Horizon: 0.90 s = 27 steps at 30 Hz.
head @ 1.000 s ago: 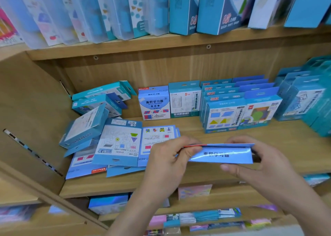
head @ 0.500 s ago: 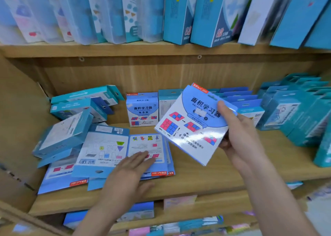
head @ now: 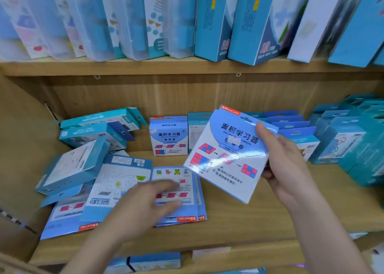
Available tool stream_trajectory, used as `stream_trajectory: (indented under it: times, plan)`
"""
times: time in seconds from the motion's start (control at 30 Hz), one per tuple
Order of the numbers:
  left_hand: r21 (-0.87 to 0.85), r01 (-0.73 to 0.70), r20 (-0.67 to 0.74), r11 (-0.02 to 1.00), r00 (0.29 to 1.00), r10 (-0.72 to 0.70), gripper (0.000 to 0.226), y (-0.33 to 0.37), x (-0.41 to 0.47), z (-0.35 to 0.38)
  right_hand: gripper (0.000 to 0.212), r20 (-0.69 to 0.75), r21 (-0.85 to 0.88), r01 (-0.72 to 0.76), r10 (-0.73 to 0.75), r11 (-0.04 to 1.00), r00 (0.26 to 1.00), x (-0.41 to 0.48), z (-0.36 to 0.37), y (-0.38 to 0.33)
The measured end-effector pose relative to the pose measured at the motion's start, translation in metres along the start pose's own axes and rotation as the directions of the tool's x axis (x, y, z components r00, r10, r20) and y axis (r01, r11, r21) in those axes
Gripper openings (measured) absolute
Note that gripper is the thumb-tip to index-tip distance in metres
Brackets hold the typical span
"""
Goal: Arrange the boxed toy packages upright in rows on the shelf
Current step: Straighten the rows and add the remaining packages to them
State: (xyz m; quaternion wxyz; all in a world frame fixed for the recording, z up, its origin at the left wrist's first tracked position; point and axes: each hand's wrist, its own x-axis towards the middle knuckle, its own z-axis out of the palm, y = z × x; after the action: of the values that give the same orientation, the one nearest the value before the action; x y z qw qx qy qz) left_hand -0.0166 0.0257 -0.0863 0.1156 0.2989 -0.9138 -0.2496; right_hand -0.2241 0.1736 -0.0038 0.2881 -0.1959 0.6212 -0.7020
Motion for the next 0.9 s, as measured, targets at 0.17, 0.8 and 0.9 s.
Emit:
stream_trajectory:
  times: [0.17, 0.8, 0.9]
  plan:
    - [0.211, 0.067, -0.291, 0.975, 0.957, -0.003, 0.048, -0.005, 0.094, -0.020, 0.024, -0.009, -0.048, 0.072, -0.073, 0.996, 0.997, 0.025, -0.011, 0.004]
    - [0.610, 0.082, -0.092, 0.788, 0.995, -0.032, 0.032, -0.017, 0.160, -0.053, 0.033, 0.604, -0.386, 0.620, -0.321, 0.683, 0.730, 0.090, 0.038, 0.037]
    - [0.571, 0.075, -0.010, 0.818, 0.996, -0.085, 0.035, -0.013, 0.176, -0.067, 0.033, 0.658, -0.456, 0.692, -0.312, 0.559, 0.685, 0.096, 0.059, 0.048]
